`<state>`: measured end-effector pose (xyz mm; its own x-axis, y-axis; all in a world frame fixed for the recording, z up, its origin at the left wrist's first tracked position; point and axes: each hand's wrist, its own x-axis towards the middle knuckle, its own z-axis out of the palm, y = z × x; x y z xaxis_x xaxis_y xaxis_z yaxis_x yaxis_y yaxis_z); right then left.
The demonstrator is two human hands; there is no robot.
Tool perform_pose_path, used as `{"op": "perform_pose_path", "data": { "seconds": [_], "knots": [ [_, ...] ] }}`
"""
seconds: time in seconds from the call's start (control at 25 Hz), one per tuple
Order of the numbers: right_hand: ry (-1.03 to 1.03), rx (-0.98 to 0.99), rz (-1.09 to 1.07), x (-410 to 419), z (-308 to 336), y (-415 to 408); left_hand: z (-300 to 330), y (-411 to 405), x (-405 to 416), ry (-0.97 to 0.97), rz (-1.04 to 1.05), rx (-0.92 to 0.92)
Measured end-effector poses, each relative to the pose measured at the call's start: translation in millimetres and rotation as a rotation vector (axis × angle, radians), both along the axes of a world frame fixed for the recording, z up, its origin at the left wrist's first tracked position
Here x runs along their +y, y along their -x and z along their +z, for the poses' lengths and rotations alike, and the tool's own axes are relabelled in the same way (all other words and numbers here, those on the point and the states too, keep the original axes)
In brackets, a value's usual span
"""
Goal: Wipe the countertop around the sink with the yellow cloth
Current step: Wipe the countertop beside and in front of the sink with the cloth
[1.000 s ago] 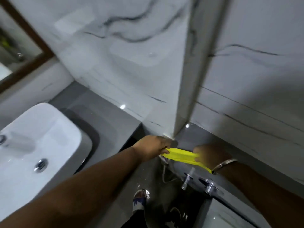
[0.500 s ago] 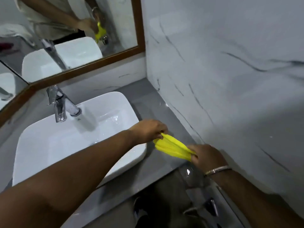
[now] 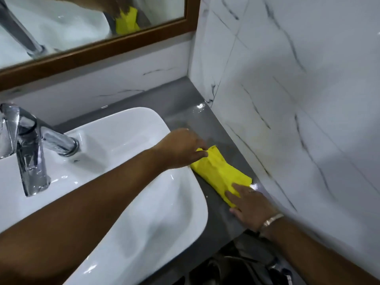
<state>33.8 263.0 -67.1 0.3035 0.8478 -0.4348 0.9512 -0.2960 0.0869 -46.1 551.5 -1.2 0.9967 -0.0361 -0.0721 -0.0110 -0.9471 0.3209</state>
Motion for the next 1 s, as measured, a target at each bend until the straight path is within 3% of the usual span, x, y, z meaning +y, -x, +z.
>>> {"op": "perform_pose_path", "data": {
  "seconds": [0.12,0.28,0.44,0.72,0.88,1.0],
  "knots": [
    [-0.053,0.045,-0.059,11.1,1.2,-0.8,6.0,48.3,13.0,0.011,0.147,-0.146],
    [-0.231,0.053,-0.014,49.6,-14.0,-20.6,5.9,85.1,4.6,0.076,0.313,-0.013],
    [-0.213,0.101,0.005,80.2,-47.5,-28.6,-4.6,75.4,-22.9,0.083,0.383,0.016],
    [-0.398,0.041,-0.382,94.6,-57.7,-39.7,-12.1,64.7,-39.2,0.009,0.457,0.09],
    [-0.414,0.083,-0.246,197.5,-66.5,-97.0,-13.3,63.8,-37.0,-0.01,0.439,0.105],
    [-0.406,0.138,-0.028,278.2,-66.9,-106.0,-15.6,64.2,-37.4,-0.025,0.429,0.094]
  ]
}}
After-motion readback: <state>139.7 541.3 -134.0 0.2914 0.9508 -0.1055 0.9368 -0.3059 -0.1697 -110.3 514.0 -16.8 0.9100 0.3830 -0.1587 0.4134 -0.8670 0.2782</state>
